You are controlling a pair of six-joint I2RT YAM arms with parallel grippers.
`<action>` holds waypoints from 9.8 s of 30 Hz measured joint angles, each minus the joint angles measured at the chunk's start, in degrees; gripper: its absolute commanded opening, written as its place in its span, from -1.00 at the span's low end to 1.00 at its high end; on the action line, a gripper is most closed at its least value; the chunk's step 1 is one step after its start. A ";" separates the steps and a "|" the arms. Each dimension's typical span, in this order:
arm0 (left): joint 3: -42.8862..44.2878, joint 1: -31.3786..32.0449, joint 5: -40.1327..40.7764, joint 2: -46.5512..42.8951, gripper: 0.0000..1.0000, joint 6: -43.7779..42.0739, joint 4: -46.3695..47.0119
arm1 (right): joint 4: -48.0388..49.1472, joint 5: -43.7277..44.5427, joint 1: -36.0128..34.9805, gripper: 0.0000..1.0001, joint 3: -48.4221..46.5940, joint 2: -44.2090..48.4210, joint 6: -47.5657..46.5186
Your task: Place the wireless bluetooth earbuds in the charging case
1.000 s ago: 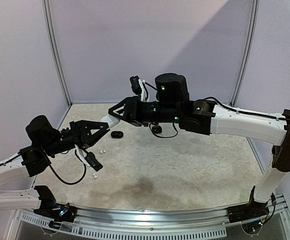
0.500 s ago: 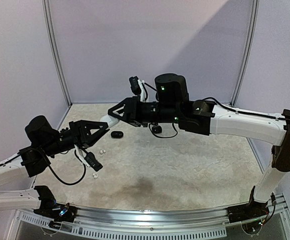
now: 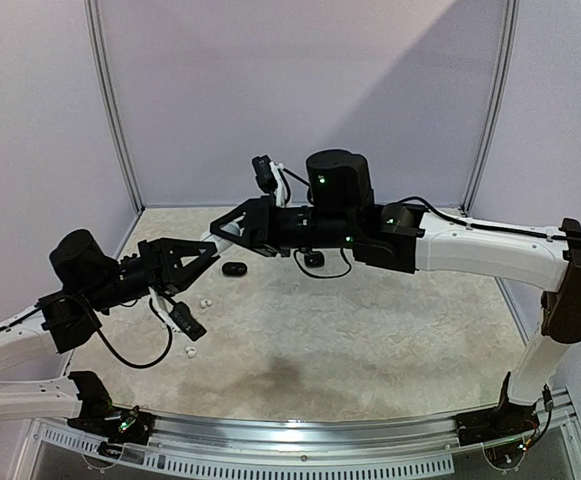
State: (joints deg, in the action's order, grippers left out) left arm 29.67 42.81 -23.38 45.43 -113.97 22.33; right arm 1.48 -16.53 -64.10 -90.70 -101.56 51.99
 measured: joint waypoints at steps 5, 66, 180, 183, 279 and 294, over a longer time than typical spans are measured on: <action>1.49 0.22 2.08 -1.14 0.66 0.50 -4.79 | -0.46 0.33 -0.20 -1.00 0.00 0.07 -1.75; 18.73 -3.23 -20.81 7.80 -0.19 141.55 5.27 | 25.31 -6.23 -2.16 -1.00 4.42 6.58 -40.44; 22.62 -4.04 -18.99 5.14 -1.00 98.16 -33.46 | -5.38 6.32 -1.95 0.11 -2.69 5.79 -47.89; 22.62 -4.17 -19.06 5.14 -1.00 100.78 -33.99 | -6.23 6.19 -1.73 0.13 -3.32 5.29 -47.15; 13.97 -13.64 32.76 1.29 -1.00 116.93 -40.22 | -7.63 29.35 -1.27 -0.63 -37.03 -54.34 -45.38; 13.97 -13.18 31.28 0.24 -1.00 115.56 -40.17 | -6.56 34.77 -1.42 -0.64 1.42 -29.18 -36.44</action>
State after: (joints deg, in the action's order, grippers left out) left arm 43.64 29.63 7.90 45.67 1.58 -17.85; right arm -5.08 18.24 -65.52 -89.27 -130.74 15.55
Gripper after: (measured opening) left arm 0.247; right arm 0.185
